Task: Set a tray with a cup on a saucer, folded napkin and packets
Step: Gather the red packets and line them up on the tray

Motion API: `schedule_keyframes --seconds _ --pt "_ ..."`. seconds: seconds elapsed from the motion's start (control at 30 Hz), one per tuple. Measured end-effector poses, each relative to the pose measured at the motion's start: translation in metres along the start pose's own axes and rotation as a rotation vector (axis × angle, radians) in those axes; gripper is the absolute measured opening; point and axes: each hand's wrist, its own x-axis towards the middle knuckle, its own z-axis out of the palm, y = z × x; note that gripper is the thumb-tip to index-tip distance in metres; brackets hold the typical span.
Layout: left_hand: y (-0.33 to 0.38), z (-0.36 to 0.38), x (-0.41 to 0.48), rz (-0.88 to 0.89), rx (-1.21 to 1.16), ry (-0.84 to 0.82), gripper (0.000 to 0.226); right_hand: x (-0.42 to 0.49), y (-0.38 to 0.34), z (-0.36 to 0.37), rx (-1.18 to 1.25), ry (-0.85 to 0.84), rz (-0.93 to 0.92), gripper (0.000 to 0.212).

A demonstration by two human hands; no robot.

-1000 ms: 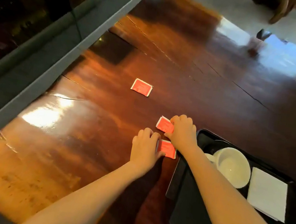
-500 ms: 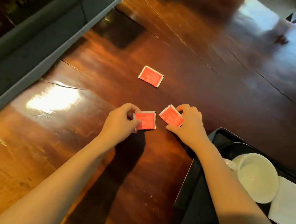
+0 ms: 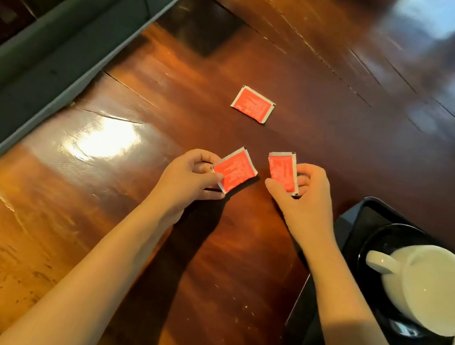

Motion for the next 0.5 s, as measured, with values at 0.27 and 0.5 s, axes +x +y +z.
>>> schedule_keyframes --seconds 0.27,0.5 --pt "0.005 -0.002 -0.013 0.056 -0.16 -0.107 0.014 -0.021 -0.019 0.023 0.226 0.028 -0.003 0.043" --pt "0.004 -0.004 -0.019 0.076 -0.216 -0.126 0.014 -0.032 -0.032 0.02 0.17 0.04 -0.111 0.048"
